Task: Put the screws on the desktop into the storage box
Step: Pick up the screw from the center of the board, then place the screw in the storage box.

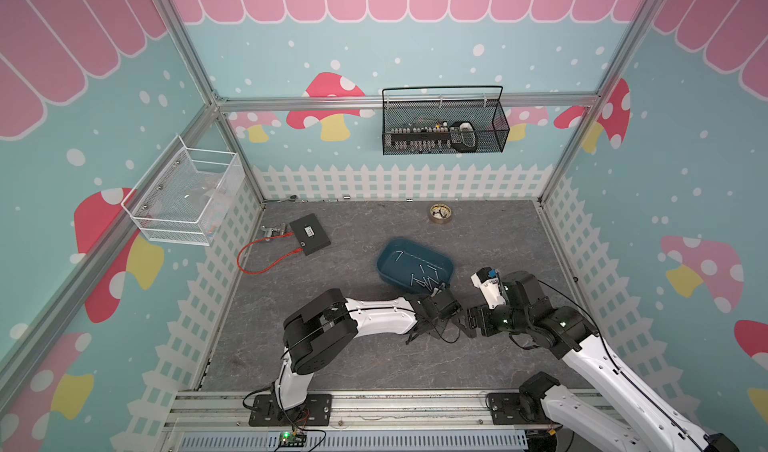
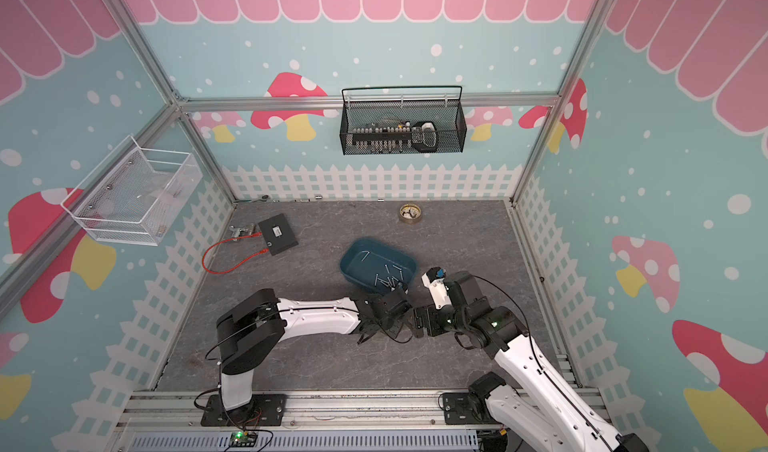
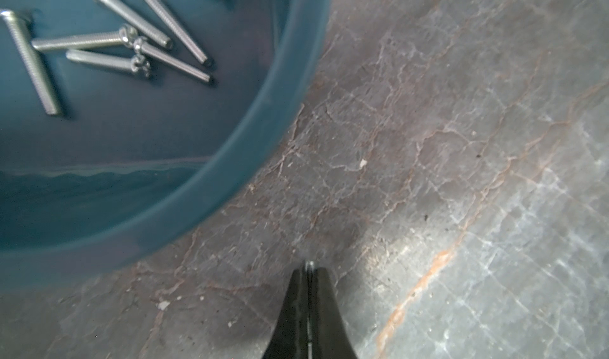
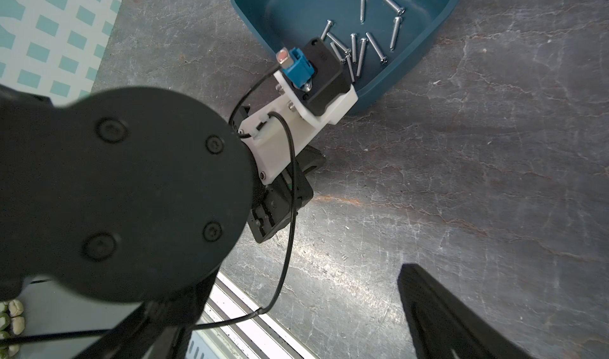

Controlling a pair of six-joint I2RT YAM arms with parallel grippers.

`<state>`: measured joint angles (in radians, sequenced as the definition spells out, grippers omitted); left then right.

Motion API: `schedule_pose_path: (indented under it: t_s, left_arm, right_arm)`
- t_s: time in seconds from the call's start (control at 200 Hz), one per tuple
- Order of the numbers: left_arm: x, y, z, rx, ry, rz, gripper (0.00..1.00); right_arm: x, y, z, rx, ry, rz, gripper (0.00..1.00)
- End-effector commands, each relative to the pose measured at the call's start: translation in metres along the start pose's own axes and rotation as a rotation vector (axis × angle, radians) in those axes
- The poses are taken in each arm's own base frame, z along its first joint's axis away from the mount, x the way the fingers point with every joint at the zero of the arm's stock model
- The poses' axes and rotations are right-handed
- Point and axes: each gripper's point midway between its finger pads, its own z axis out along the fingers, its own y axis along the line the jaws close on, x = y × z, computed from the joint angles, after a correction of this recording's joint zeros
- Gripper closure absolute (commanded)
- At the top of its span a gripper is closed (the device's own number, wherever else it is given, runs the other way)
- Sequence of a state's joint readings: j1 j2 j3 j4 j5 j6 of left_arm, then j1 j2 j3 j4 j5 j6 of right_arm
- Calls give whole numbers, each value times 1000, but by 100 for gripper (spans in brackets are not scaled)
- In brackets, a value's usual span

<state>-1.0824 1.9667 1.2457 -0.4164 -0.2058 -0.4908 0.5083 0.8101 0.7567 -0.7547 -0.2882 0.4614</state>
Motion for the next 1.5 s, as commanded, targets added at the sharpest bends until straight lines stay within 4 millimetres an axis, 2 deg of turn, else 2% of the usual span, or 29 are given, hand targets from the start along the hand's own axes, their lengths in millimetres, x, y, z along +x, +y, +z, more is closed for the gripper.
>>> schedule_pose_path:
  t_s: [0.0,0.445,0.891,1.376,1.491]
  left_arm:
    - [10,9,-4,-27,21,3,100]
    - [-2,33,-36,26,-34,-81,100]
    - [-60,52,-85,185,-171,-158,100]
    - [-109,74,-81,294,-263,-234,100]
    - [-117,77,-78,309,-272,-244,97]
  right_arm:
    - [-7,0,-6,6,-27,-6,1]
    - [-11,1,-9,9,-45,-17,1]
    - [-15,2,-9,4,-56,-39,1]
    - [-18,1,-6,6,-62,-47,1]
    - [-18,1,-5,7,-61,-50,1]
